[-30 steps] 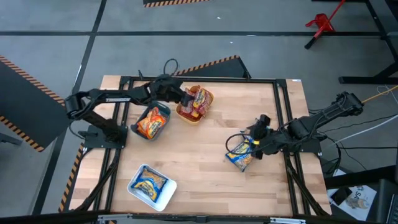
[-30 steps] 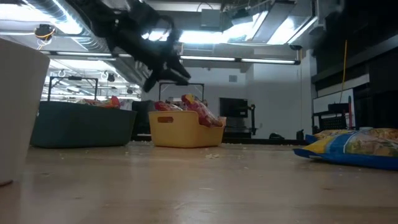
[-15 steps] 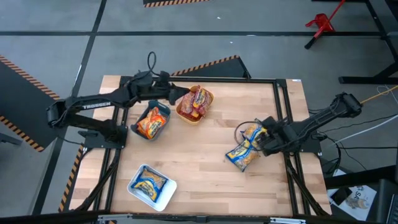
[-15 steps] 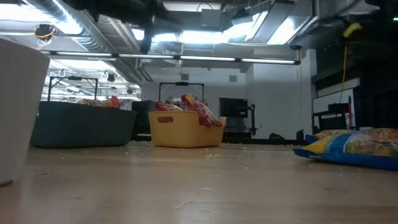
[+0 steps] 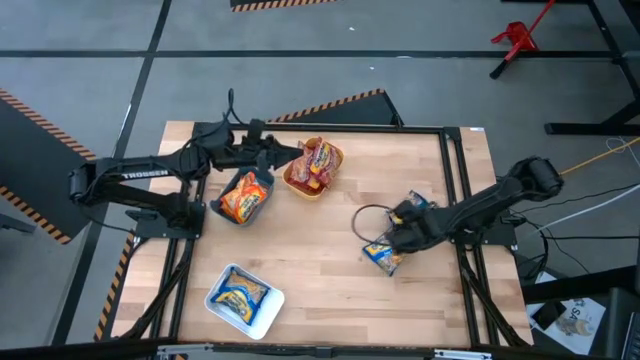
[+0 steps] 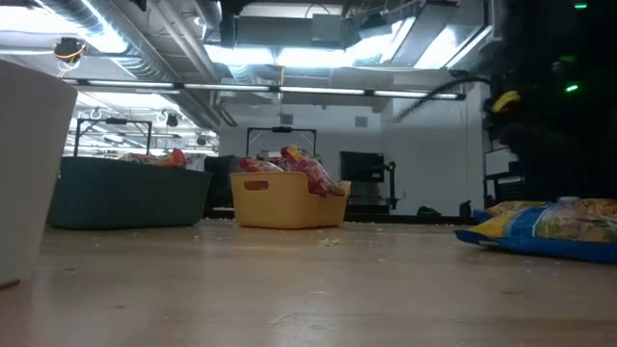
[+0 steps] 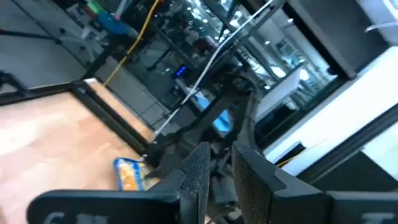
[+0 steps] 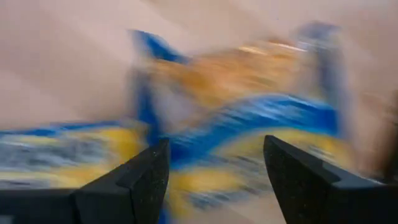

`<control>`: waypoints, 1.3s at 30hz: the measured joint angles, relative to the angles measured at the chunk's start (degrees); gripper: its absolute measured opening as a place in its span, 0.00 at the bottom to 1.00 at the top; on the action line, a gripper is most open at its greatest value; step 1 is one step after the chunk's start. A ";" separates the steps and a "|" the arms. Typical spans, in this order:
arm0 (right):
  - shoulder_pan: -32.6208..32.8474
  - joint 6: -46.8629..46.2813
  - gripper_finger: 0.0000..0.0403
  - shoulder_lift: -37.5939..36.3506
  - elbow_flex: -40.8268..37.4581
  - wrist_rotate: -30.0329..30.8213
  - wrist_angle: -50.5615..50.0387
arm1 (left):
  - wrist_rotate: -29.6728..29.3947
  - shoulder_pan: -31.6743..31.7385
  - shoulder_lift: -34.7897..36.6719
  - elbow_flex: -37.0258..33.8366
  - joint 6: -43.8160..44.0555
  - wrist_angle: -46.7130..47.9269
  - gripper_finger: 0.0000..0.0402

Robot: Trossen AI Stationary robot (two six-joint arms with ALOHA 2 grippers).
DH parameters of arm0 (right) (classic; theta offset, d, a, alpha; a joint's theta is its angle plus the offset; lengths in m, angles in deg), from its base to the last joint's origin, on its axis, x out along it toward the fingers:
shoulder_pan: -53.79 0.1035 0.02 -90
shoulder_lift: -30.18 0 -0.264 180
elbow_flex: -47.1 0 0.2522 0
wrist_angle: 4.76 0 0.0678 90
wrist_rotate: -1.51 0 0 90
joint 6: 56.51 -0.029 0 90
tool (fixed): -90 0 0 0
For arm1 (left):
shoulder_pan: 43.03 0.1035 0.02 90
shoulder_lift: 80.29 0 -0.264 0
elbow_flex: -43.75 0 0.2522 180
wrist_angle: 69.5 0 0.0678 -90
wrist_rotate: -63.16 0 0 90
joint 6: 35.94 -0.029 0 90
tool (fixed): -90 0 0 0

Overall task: Sort Maruchan noodles
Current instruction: Put the top blue noodle pack into the white bin

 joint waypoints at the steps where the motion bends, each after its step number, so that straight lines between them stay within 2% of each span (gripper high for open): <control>1: -0.48 2.26 0.60 1.04 0.02 -0.31 4.35 | 0.16 -0.39 0.05 0.00 0.04 -0.28 0.15; 8: -2.42 24.72 0.60 4.94 0.36 -3.67 38.51 | 1.99 -3.55 0.03 0.00 0.06 -0.64 0.15; 11: -2.33 36.56 0.60 4.20 3.01 -4.63 49.19 | 2.14 -4.95 0.03 0.00 0.06 -0.85 0.15; 13: -2.29 41.40 0.60 3.98 6.16 -4.64 49.54 | 2.26 -5.87 0.01 0.00 -0.26 -0.79 0.15; 17: -2.04 46.14 0.60 2.93 12.44 -6.44 39.82 | 3.07 -9.45 -0.02 0.00 -5.33 -0.07 0.15; 20: -0.91 45.18 0.60 1.46 16.61 -6.90 28.32 | -2.32 -13.88 -1.98 0.03 -9.09 1.96 0.15; 24: 2.41 38.21 0.60 -1.05 20.10 -5.02 13.87 | -13.34 -18.06 -6.16 -0.02 -10.05 3.68 0.15; 31: 7.70 12.25 0.60 -4.26 16.19 3.22 -3.05 | -15.06 -20.55 -18.81 0.04 -8.15 0.11 0.19; 35: 6.28 6.06 0.60 -4.07 9.93 7.79 1.77 | -12.11 -20.23 -24.90 0.02 -7.06 -2.17 0.23; 39: 2.38 5.63 0.60 -3.13 2.72 8.15 12.27 | -11.23 -20.13 -28.33 0.01 -3.81 -0.45 0.27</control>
